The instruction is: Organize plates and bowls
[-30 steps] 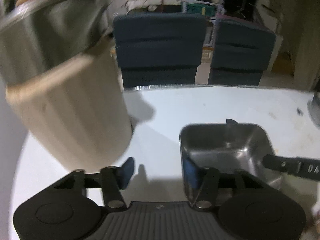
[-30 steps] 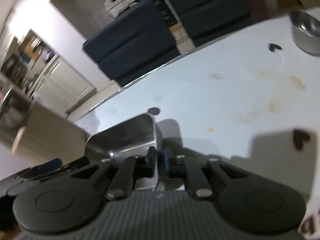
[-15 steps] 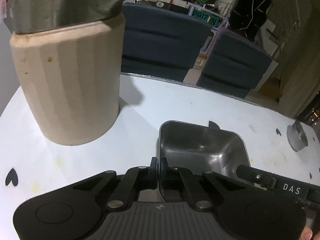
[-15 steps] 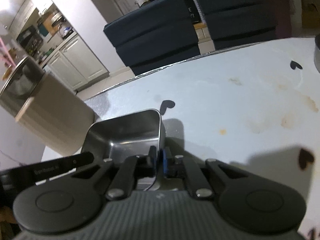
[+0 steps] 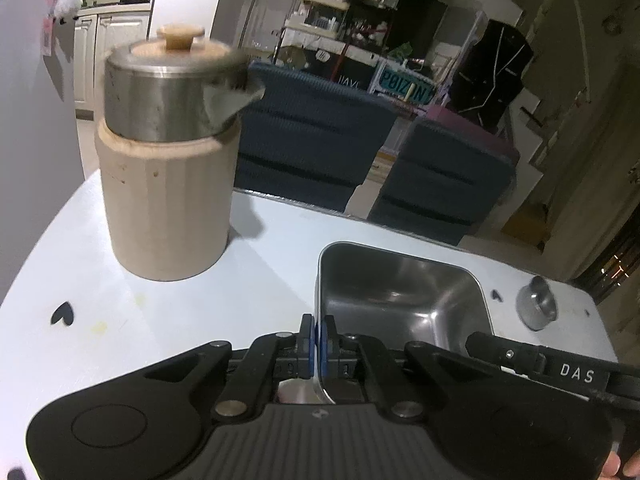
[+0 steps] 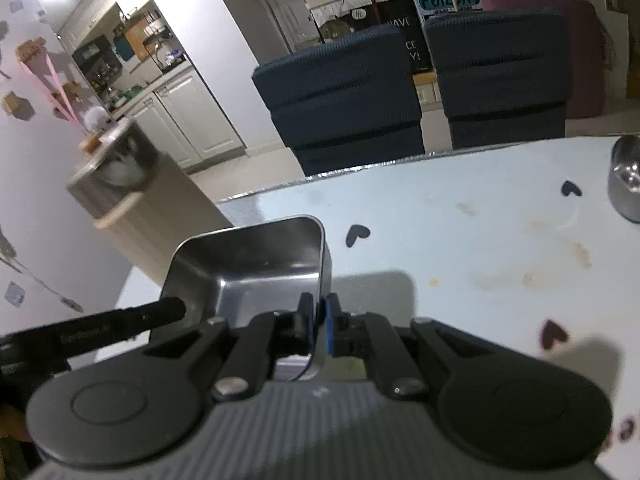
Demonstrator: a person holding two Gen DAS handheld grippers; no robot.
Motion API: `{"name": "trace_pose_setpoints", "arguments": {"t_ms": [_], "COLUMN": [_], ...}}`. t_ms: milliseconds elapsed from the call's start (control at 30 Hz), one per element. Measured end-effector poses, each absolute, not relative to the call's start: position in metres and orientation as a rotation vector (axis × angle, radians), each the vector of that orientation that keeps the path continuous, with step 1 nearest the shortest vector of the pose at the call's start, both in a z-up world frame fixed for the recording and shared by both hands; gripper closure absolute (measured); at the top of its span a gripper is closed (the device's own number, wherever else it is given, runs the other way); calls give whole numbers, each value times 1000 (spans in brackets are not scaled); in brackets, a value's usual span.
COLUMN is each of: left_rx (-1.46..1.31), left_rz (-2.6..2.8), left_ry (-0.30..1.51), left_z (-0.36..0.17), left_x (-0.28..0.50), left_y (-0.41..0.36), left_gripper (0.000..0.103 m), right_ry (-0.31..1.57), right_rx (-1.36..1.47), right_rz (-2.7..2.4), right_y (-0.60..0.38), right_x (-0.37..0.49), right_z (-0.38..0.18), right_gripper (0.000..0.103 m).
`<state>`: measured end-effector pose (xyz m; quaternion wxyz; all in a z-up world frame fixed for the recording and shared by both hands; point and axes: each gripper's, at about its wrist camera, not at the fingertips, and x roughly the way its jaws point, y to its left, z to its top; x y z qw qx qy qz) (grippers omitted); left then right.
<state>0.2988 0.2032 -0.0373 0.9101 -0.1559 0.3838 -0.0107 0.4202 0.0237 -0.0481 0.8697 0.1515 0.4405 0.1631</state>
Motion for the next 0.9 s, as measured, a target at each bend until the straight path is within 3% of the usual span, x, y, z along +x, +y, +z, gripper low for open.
{"name": "trace_pose_setpoints", "arguments": {"t_ms": [467, 900], "left_rx": [-342, -385], "left_rz": [-53, -125], "left_ry": [740, 721], "left_z": [16, 18], "left_x": [217, 172], "left_y": [149, 81], "left_gripper": [99, 99], "right_ry": [866, 837], "right_rx": [271, 237], "right_rz": [382, 336], "right_y": [-19, -75], "right_x": [344, 282], "right_z": [3, 23], "right_gripper": [96, 96]}}
